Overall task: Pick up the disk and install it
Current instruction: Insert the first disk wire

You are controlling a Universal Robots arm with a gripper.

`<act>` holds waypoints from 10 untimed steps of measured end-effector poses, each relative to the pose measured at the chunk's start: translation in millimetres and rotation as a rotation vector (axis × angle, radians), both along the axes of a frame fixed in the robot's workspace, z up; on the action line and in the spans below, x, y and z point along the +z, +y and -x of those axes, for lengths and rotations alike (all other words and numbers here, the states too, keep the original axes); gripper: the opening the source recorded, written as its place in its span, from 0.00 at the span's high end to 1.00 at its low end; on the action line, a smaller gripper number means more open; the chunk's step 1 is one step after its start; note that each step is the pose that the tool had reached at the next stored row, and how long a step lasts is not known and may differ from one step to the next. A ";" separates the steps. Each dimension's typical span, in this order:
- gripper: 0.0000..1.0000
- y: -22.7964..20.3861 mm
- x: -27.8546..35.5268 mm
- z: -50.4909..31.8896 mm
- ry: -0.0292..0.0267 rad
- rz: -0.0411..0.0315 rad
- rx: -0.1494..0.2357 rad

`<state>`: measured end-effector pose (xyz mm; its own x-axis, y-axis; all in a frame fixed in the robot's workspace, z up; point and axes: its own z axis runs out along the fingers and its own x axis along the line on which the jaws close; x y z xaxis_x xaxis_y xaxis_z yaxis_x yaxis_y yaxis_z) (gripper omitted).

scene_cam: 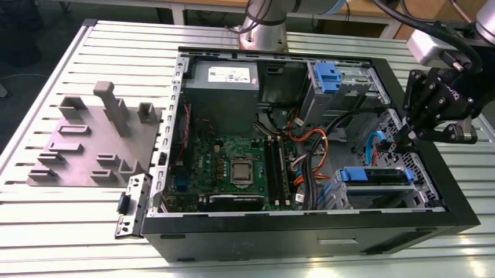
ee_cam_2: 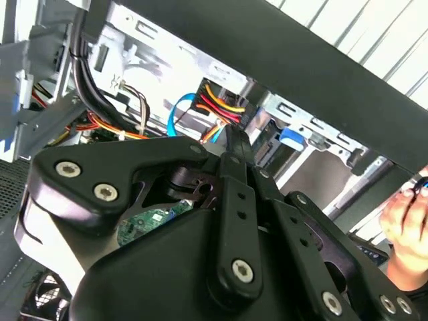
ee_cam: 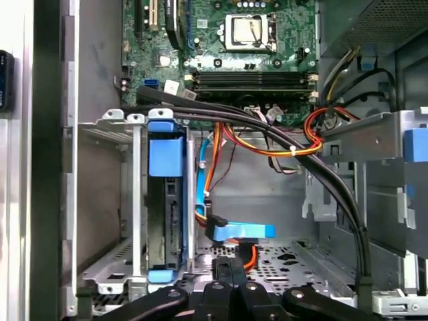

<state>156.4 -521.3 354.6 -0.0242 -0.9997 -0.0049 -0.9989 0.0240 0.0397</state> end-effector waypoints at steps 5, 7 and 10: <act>0.89 0.4 -0.1 -1.6 0.0032 0.0000 0.000; 0.89 0.4 0.0 -1.7 0.0032 0.0000 0.000; 0.89 0.4 0.0 -1.7 0.0032 0.0000 0.000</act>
<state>158.1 -520.9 354.6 -0.0243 -0.9997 -0.0048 -0.9988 0.0241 0.0430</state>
